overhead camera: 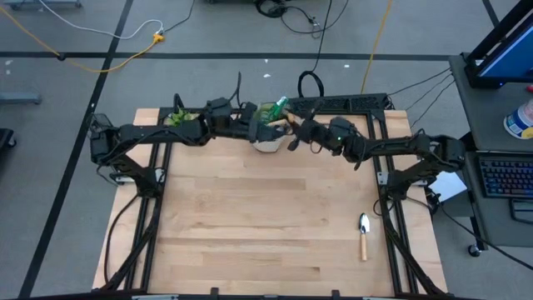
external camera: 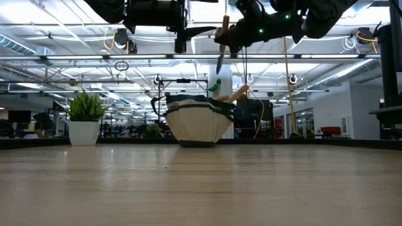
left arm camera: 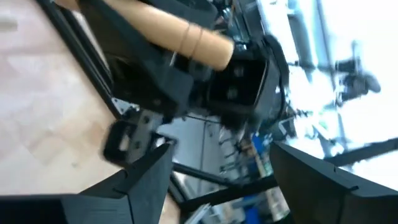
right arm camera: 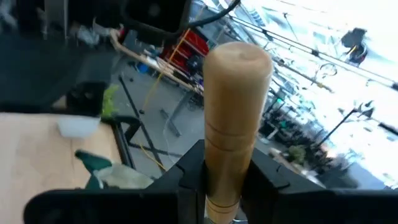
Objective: Pick & Place Garden tools in Gardening bag
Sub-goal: Put the brown trowel into the green gardening bag
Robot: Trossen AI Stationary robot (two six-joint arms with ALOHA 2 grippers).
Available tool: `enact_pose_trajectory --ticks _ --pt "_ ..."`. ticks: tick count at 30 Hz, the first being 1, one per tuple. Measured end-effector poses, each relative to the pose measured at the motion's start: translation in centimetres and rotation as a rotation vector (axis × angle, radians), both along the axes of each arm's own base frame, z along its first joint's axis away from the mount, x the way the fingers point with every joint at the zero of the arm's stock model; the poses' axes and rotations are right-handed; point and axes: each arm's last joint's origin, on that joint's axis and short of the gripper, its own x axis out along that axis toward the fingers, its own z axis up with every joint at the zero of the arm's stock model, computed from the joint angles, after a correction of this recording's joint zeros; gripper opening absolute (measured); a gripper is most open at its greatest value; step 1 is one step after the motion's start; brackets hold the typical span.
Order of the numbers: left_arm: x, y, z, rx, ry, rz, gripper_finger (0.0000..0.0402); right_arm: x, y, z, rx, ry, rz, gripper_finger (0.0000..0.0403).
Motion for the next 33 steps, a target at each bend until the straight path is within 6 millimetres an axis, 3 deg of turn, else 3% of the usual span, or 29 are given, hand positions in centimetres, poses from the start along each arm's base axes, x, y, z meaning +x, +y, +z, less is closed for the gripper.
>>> enact_pose_trajectory --ticks 10,16,25,33 --pt "-1.1 2.1 -0.8 0.274 0.023 -0.156 0.028 -2.2 -4.5 0.3 0.379 -0.175 0.248 0.0059" --pt "-1.9 3.3 -1.6 0.346 0.068 -0.191 0.028 -3.6 -6.8 0.5 0.537 -0.257 0.321 0.0059" --pt "-4.2 5.3 -1.4 0.542 0.126 -0.133 0.028 -4.1 -7.4 0.9 0.615 -0.329 0.383 0.0059" --pt "-7.5 6.2 0.3 0.659 0.122 -0.062 0.028 -2.9 -8.3 -0.6 0.681 -0.41 0.429 0.0059"
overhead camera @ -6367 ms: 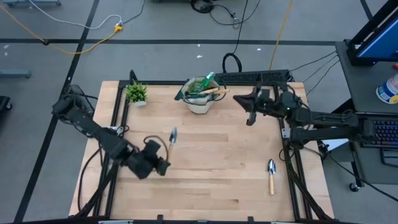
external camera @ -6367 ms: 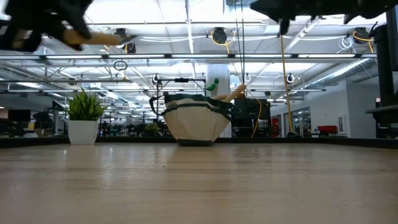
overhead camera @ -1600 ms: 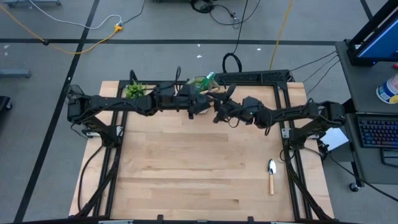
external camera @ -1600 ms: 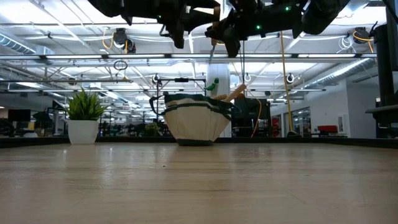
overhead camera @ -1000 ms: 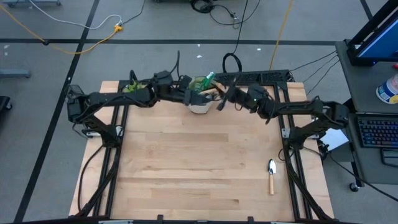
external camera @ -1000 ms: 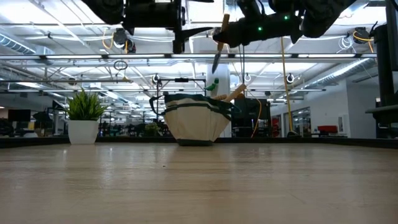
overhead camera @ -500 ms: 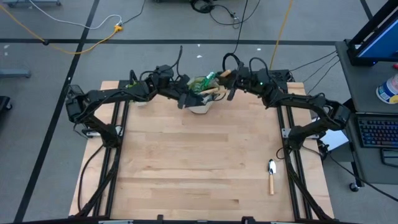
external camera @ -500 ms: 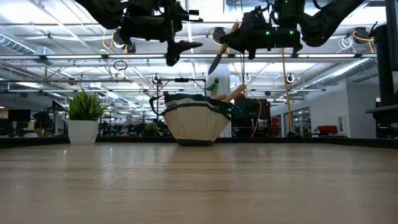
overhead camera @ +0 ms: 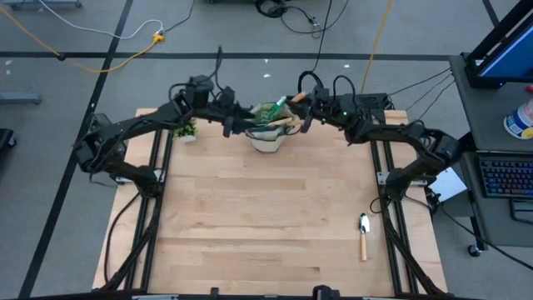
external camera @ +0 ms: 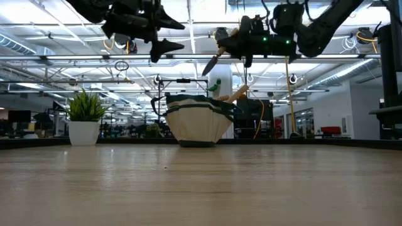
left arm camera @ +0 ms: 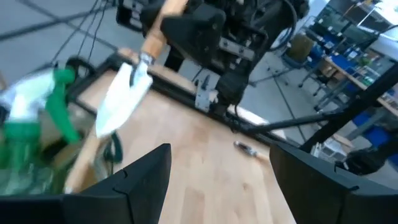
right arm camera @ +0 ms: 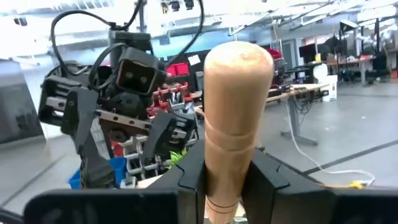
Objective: Pick & Place Garden tools in Gardening bag
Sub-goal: Put the brown trowel into the green gardening bag
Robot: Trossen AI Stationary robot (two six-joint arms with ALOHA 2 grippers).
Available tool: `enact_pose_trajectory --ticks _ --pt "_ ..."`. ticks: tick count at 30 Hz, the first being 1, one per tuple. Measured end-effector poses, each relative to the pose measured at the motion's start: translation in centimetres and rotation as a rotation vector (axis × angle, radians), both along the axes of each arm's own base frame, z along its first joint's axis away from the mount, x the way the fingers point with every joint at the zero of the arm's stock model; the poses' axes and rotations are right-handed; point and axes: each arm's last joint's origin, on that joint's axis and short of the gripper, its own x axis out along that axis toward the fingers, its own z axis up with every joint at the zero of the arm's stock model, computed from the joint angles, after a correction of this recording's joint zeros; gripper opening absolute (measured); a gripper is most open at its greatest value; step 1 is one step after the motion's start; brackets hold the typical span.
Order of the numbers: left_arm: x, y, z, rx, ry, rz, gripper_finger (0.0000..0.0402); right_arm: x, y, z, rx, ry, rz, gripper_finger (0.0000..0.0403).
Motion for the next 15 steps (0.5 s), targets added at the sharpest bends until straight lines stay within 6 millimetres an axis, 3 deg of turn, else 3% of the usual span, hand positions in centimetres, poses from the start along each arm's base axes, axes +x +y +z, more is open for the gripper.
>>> enact_pose_trajectory --ticks 4,15 --pt "-1.8 -0.4 -0.6 0.002 0.026 0.063 0.028 1.1 -0.5 -1.0 0.043 -0.005 0.029 0.0059" --pt "-6.4 -3.0 -2.5 -0.056 0.033 0.187 0.028 6.8 -2.2 -2.4 0.051 0.117 0.088 0.0059"
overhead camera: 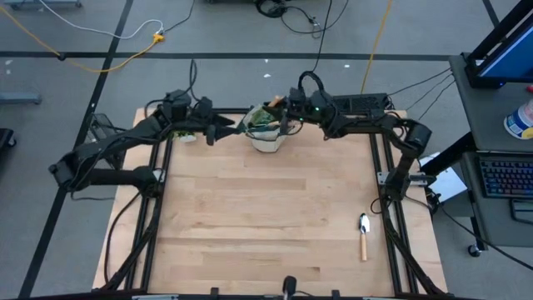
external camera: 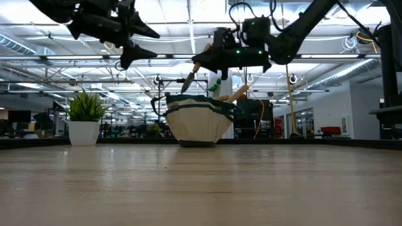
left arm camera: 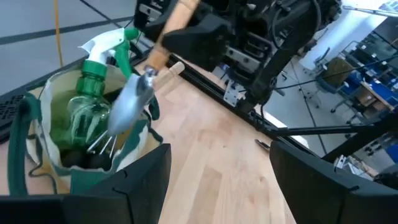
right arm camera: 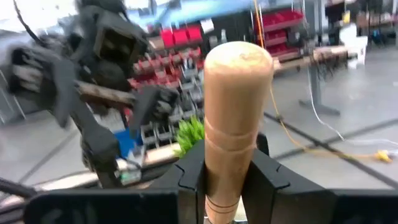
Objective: Pick & Place Garden tools in Gardening bag
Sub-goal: Put the brown trowel into the green gardening bag
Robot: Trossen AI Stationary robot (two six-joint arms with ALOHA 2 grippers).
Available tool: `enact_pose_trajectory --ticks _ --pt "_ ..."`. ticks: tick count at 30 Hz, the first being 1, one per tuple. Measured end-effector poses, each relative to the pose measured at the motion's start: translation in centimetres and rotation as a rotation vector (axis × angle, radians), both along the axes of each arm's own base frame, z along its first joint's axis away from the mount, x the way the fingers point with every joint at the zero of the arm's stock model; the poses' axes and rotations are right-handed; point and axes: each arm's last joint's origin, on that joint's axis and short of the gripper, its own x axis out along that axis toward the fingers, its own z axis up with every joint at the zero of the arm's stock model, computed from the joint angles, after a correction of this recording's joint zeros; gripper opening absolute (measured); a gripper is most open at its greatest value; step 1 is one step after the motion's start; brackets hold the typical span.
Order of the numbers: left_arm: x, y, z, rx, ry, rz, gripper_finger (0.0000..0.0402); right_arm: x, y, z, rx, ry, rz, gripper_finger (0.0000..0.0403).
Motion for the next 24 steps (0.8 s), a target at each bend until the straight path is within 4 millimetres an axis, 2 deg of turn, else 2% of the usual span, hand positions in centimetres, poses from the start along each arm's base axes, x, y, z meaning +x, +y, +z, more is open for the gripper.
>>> enact_pose_trajectory --ticks 4,9,17,24 --pt "-1.2 -0.9 0.0 0.022 -0.015 0.027 0.028 0.8 -0.5 0.5 -0.027 0.061 -0.006 0.0059" --pt "-2.2 -1.5 -0.2 0.051 -0.022 0.096 0.028 1.4 0.0 0.5 -0.068 0.122 0.005 0.0059" --pt "-2.4 -1.6 -0.4 0.04 -0.018 0.112 0.028 2.5 0.1 -2.0 -0.07 0.179 -0.017 0.0059" --pt "-2.4 -1.6 -0.5 0.033 -0.014 0.111 0.028 2.8 0.0 -2.7 -0.067 0.181 -0.016 0.0059"
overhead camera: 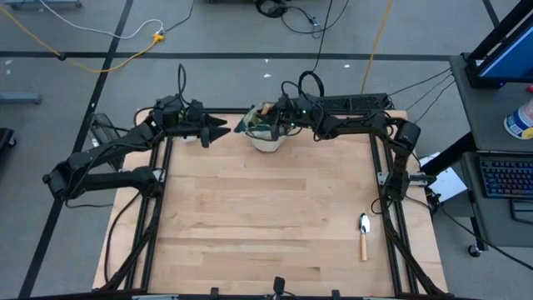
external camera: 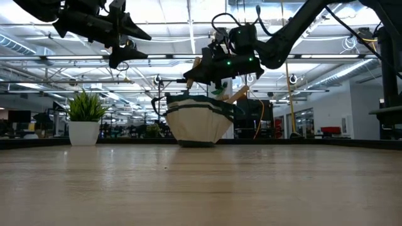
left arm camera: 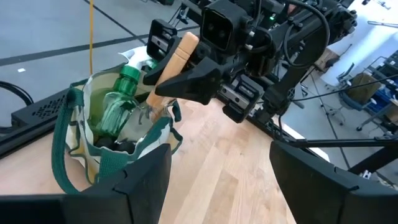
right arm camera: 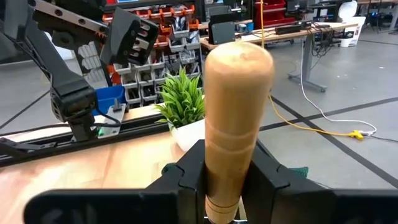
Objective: Pick & Place Garden tools in Gardening bag
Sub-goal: Put the brown trowel into the green gardening bag
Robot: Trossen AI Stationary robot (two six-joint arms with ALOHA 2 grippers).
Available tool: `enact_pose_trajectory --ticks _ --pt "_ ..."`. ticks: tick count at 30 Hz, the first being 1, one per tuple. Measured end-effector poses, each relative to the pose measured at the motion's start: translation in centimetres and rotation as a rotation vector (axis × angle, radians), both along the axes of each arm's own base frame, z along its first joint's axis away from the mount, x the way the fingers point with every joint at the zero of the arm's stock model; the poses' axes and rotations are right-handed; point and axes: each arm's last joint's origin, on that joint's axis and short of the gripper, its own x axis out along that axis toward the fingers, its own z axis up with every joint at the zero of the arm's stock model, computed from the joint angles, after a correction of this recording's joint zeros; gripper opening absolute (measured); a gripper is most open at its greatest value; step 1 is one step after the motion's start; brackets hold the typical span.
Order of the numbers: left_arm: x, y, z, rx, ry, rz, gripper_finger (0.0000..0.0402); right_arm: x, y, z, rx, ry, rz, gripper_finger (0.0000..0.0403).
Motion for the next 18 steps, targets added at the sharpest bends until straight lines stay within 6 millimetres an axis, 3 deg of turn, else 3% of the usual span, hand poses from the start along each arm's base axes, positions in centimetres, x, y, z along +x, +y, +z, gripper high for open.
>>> enact_pose_trajectory --ticks 18 --pt "0.0 0.0 -0.01 0.004 0.002 -0.001 0.028 -0.12 -0.03 0.27 -0.079 0.023 -0.052 0.0099"
